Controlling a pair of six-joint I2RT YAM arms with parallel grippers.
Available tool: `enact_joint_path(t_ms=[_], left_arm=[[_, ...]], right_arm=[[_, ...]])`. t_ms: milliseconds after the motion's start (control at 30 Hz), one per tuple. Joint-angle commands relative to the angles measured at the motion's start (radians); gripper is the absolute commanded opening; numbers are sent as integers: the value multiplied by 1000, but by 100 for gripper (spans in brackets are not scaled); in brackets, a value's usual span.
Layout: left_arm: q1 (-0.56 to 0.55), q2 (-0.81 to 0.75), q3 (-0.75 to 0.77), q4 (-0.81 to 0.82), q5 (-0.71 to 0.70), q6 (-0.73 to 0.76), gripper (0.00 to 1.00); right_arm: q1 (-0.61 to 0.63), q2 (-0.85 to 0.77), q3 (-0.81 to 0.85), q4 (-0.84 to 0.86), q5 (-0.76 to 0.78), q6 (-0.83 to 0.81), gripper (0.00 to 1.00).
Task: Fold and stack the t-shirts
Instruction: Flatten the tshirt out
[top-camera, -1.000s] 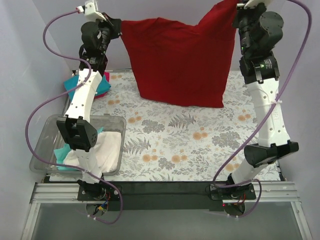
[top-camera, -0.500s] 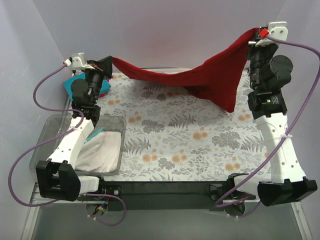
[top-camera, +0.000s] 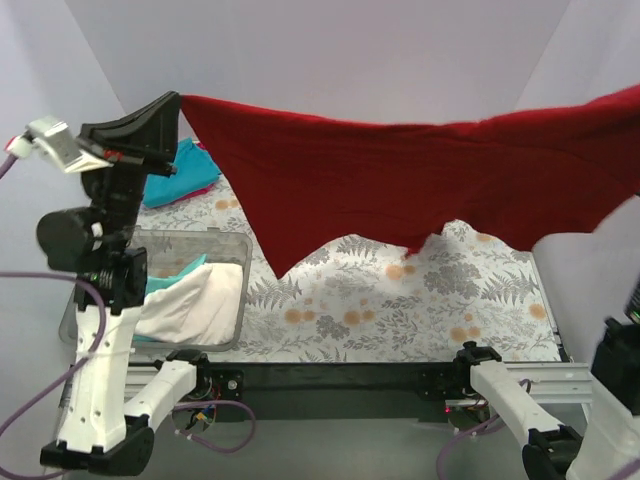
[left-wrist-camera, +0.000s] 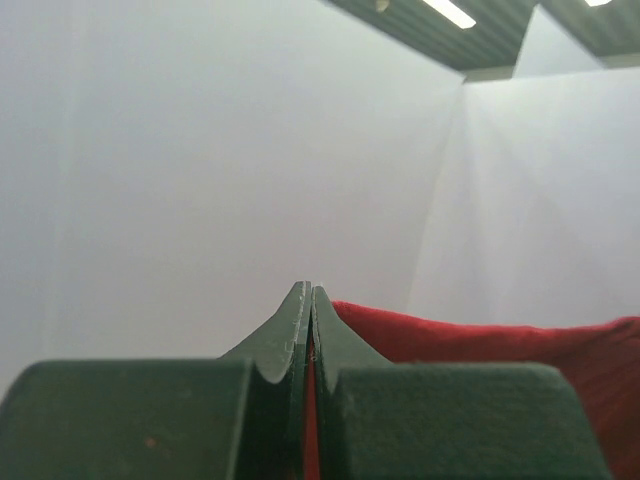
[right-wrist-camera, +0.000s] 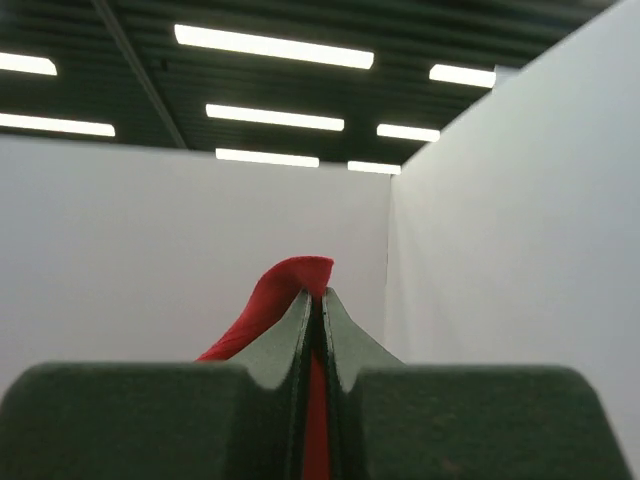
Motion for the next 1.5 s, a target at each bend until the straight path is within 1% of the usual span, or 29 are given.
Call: enact_joint_path(t_ms=[0,100,200,300,400,467,533,567,600,633,667,733,767,800,833,867,900,933,967,1000,1033,1067,1100,1133,1167,1200,1267,1400,1467], left_arm=[[5,-64,54,-111,27,-21,0],[5,-101,112,-156,15,-32,0],[5,-120,185,-216,33,-38,0],[5,-123,210,-258,19,-44,0],[5,-88,172,-275,8,-54,0],[5,-39,128,-270,-2,-66,0],[5,1,26,-240,-18,-72,0],[5,21,-6,-208,-28,-74,0],[5,71,-37,-186,-36,-77,0],[5,101,-99,-166,-47,-74,0],[5,133,-121,-131,-76,-72,0],[5,259,-144,-112,-111,-55,0],[7,359,-141,-94,-128,-52,0],[7,413,-134,-83,-131,-49,0],[5,467,-124,-69,-122,-48,0],[5,569,-103,-37,-117,-49,0],[5,619,-86,-31,-125,-55,0],[5,670,-60,-29,-133,-61,0],[5,764,-8,-43,-148,-64,0],[5,809,24,-55,-189,-66,0],[5,851,55,-65,-192,-61,0],[5,918,110,-86,-197,-49,2],[5,947,136,-106,-205,-54,35],[7,972,162,-133,-229,-58,54],[5,1000,187,-185,-238,-72,72],[4,1001,187,-190,-239,-77,88],[-1,982,169,-186,-286,-81,89],[-57,902,109,-160,-329,-51,89],[-88,847,65,-137,-325,-34,89]], right_arm=[[-3,-22,121,-34,-61,-8,1],[-3,-18,220,-66,-81,-7,1],[-4,-18,283,-81,-109,6,1],[-3,-10,297,-81,-121,24,1],[-1,5,234,-81,-112,29,1],[-3,16,120,-71,-94,32,1],[-3,31,3,-26,-86,46,1],[-1,37,-128,44,-81,47,1],[-3,62,-179,73,-69,52,1],[-1,85,-221,98,-59,56,1],[-1,112,-284,116,-43,53,1],[-3,218,-312,158,-31,56,1],[-1,259,-315,172,-20,58,1],[-3,340,-312,181,-12,59,1],[-3,382,-306,193,1,62,1],[-3,424,-295,202,29,62,1],[-4,501,-263,205,44,64,1],[-4,537,-249,207,60,69,1],[-3,572,-231,218,85,70,1],[-3,638,-214,218,90,69,1],[-3,671,-176,216,96,58,1],[-3,700,-160,215,112,55,1],[-3,758,-145,207,127,52,7],[-4,787,-96,190,142,47,21],[-4,815,-76,141,174,47,50],[-4,852,-57,121,188,50,62],[-3,869,-63,100,214,53,73],[-3,829,-125,100,218,72,76],[-1,797,-184,93,186,88,76]])
